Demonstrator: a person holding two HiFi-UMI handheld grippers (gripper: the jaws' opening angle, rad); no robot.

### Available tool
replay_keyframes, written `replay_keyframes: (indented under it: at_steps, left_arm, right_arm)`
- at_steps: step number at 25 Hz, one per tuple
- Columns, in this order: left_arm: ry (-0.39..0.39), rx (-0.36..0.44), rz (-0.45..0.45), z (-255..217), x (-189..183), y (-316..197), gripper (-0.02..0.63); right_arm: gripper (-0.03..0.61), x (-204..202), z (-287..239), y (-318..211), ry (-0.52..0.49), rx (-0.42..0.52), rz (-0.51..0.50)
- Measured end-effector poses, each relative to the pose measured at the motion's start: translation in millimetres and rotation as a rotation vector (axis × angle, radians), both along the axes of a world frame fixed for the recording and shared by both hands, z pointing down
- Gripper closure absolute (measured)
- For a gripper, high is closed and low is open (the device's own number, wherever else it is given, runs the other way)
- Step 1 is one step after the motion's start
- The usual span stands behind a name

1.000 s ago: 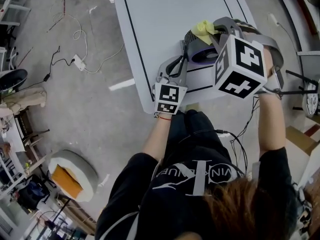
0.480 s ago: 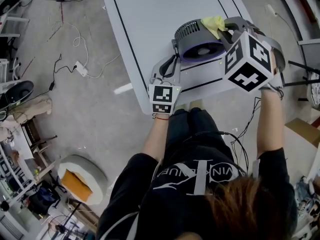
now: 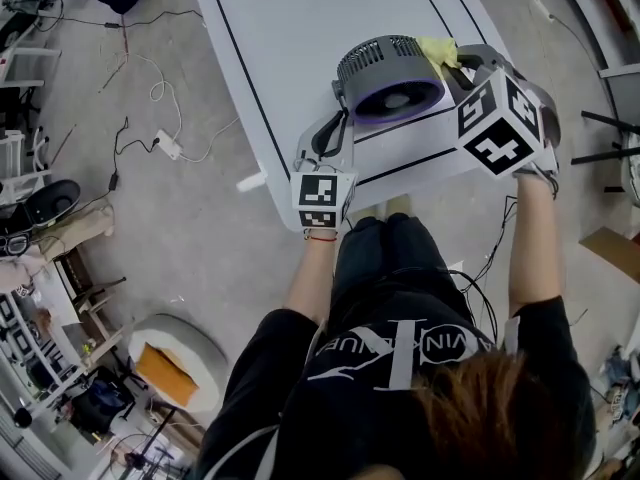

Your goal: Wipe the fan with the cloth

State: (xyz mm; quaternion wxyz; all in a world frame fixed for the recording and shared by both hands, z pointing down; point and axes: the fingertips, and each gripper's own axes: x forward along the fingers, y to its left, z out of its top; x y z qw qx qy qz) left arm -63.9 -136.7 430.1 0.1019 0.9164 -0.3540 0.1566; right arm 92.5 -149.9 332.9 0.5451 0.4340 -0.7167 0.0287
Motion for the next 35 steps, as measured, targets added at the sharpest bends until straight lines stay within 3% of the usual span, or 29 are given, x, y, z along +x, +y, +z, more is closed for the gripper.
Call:
replay_keyframes:
  at_steps: [9, 14, 16, 21, 27, 35]
  left_arm:
    - [0.002, 0.019, 0.0, 0, -1, 6, 0.567]
    - [0.02, 0.009, -0.047, -6, -7, 14, 0.54]
    - [0.019, 0.002, -0.075, -8, -9, 15, 0.54]
    - [-0.118, -0.002, -0.084, 9, -7, 12, 0.565]
    - [-0.222, 0.074, -0.069, 6, -2, -1, 0.609]
    - [-0.261, 0.098, -0.056, 6, 0, 1, 0.592]
  right_arm:
    - [0.55, 9, 17, 7, -0.113, 0.034, 0.067]
    - [0.549, 36, -4, 10, -0.159, 0.188, 0.168]
    - [0.549, 53, -1, 12, -0.156, 0.2, 0.223]
    - [0.549, 52, 32, 21, -0.159, 0.133, 0.233]
    - [0.548, 41, 43, 34, -0.172, 0.117, 0.214]
    - [0.548, 38, 47, 40, -0.183, 0.106, 0.217]
